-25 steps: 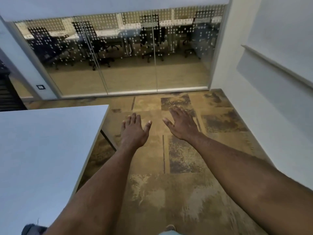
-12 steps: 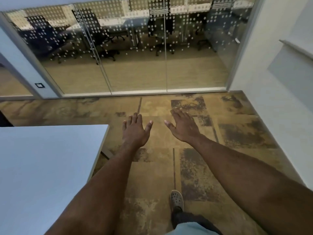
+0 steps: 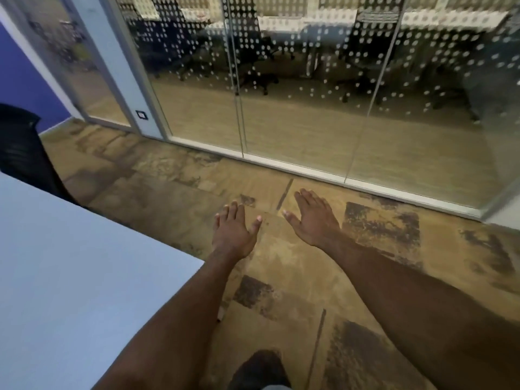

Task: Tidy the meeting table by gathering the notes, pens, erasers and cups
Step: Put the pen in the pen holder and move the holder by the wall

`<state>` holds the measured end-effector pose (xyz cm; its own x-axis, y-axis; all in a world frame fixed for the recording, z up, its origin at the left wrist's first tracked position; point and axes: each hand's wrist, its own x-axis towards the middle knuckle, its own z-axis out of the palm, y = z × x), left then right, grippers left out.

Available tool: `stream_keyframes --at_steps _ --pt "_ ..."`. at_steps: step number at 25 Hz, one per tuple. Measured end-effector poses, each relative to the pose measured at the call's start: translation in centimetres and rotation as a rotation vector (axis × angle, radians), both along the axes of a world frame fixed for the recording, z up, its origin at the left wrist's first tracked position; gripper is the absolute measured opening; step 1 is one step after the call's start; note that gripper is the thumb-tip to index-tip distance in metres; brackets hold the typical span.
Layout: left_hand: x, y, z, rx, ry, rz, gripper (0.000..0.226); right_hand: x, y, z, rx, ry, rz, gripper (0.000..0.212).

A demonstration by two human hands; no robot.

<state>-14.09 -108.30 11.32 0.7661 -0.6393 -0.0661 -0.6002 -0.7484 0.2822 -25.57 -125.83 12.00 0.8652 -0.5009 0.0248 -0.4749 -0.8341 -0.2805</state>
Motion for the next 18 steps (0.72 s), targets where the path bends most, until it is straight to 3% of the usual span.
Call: stream_keyframes --at_steps 11,18 --pt "28.3 -13.0 -2.3 -0.026 0.059 0.218 0.074 30.8 -14.2 -1.1 -0.064 0.053 0.263 0.075" --pt "42.9 -14.0 -2.1 -0.031 0.030 0.430 0.076 50.3 -17.3 -1.5 -0.014 0.011 0.434 0.102"
